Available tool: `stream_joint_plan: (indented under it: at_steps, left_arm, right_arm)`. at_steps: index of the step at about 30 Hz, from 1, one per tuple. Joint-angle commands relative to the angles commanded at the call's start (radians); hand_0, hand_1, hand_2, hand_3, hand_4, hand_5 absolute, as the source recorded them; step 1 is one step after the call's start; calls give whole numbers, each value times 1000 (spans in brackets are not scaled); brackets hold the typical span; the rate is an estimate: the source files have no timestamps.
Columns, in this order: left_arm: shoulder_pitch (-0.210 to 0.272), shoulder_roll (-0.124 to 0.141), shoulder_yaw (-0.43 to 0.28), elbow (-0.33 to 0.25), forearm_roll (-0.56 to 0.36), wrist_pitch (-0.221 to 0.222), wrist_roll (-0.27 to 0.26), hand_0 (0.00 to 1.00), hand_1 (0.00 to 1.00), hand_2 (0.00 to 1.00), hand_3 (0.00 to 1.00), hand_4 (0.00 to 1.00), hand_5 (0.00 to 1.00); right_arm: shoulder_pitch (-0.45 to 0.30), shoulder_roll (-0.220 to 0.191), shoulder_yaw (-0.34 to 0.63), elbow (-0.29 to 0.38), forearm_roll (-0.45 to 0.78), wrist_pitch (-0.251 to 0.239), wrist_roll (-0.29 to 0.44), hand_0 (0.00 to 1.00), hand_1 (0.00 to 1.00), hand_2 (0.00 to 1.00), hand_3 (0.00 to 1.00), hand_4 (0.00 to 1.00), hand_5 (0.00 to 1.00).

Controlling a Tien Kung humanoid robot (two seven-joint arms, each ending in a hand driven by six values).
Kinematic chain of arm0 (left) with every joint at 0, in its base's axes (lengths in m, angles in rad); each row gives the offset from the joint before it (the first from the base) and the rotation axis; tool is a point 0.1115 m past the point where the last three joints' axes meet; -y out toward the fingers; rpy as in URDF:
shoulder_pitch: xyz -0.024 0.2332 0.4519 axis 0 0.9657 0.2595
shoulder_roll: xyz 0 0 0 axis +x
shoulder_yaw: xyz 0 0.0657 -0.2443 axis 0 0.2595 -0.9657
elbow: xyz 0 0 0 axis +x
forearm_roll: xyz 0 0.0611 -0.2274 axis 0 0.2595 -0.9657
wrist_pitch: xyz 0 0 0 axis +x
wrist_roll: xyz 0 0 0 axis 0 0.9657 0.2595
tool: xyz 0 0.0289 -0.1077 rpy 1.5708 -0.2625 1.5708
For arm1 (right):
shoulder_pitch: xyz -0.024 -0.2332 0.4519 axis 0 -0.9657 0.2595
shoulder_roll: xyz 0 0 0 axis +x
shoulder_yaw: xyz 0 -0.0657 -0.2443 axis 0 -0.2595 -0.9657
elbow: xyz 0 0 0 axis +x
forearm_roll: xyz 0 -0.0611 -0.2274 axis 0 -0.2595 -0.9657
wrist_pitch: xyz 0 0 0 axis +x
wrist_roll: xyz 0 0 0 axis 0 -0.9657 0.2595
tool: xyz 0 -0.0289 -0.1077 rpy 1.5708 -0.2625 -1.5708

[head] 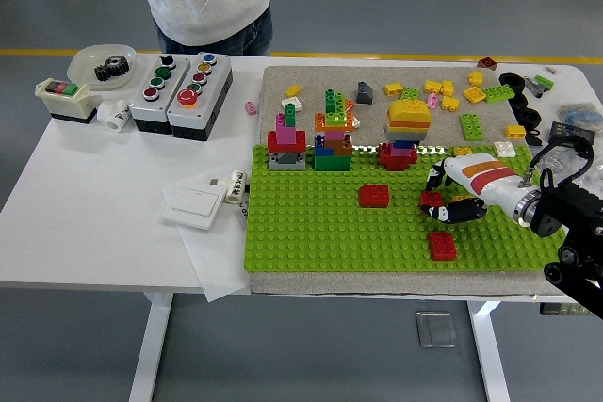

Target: Pick up the brick,pile it on top of brick,press brick,pick up the brick,pile it on top of brick,press brick

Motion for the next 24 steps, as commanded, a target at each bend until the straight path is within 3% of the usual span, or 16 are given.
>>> stream_joint_plan:
  at_steps: [15,24]
  left_arm:
    - [2,0,4,1,-6,-2,-3,831,920,931,833,829,789]
    - [3,-1,3,3,-7,-2,-4,834,920,931,833,828,787]
  right_arm:
    - [-15,-37,33,79,-16,-11,8,487,511,546,501,722,445]
    - [-92,-123,106,247,-94,-21,12,492,509,547,500,721,446]
